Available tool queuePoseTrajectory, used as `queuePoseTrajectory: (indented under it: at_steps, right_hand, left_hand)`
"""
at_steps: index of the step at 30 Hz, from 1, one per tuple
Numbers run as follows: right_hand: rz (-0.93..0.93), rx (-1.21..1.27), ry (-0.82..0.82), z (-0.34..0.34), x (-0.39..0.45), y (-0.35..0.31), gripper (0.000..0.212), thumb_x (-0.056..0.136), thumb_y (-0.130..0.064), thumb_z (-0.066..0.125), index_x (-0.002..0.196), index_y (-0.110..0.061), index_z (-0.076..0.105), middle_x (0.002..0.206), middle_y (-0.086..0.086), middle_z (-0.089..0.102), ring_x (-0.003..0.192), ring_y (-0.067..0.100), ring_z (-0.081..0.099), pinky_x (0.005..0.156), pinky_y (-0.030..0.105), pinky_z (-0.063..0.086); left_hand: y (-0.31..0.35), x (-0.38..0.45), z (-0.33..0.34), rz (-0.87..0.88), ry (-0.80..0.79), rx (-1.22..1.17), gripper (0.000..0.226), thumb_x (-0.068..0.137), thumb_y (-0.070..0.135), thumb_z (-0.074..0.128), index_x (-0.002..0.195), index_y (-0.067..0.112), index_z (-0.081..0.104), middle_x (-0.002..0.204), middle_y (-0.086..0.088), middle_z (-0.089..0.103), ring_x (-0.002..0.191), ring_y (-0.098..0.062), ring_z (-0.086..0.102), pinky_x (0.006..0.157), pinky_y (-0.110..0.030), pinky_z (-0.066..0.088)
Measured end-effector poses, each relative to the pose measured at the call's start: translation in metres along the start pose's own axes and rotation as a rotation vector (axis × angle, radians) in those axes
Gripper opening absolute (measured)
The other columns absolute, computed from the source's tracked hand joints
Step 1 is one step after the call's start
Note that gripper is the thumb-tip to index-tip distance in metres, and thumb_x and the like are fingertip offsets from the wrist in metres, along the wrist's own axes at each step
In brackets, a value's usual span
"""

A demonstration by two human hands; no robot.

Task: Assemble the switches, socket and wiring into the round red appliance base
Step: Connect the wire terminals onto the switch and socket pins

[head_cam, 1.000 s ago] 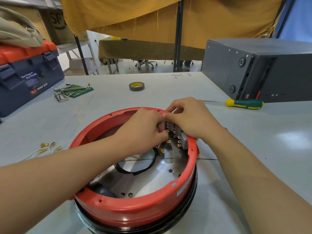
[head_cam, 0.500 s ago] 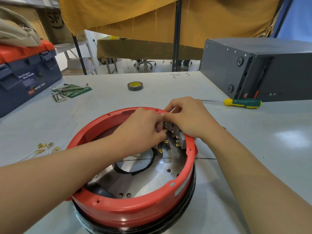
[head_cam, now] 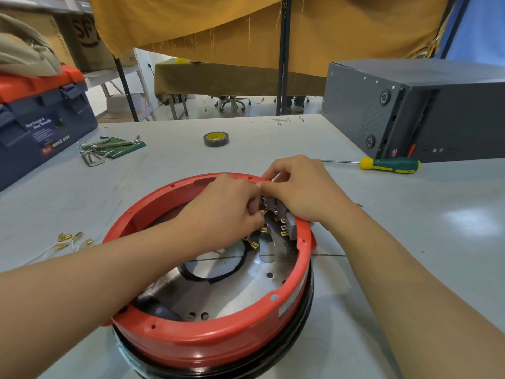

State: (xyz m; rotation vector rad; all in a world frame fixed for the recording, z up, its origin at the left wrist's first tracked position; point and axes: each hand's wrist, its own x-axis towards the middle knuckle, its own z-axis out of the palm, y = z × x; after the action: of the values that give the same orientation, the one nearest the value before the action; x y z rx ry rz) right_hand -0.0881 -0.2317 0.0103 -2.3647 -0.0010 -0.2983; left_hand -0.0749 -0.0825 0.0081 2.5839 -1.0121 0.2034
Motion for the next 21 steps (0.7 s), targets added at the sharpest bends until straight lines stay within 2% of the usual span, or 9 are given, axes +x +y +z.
queuePoseTrajectory:
  at_steps: [11,21]
  right_hand:
    - [-0.005,-0.007,0.015,0.001,-0.0004,0.0003,0.012,0.079,-0.034,0.067,0.085,-0.024,0.072,0.083,0.0,0.071,0.083,0.018,0.063,0.08,0.034,0.051]
    - [-0.017,-0.05,0.032,0.0039,-0.0002,0.0008,0.01,0.08,-0.034,0.065,0.084,-0.026,0.07,0.082,-0.001,0.07,0.083,0.018,0.062,0.074,0.031,0.047]
  left_hand:
    - [0.0055,-0.0009,0.0013,-0.009,0.023,-0.011,0.017,0.08,0.017,0.059,0.064,0.013,0.054,0.061,-0.001,0.058,0.063,-0.019,0.056,0.065,-0.037,0.047]
    - [0.0072,-0.001,0.0031,-0.016,0.017,-0.036,0.015,0.08,0.014,0.057,0.065,0.013,0.053,0.058,0.005,0.052,0.063,-0.018,0.054,0.064,-0.035,0.046]
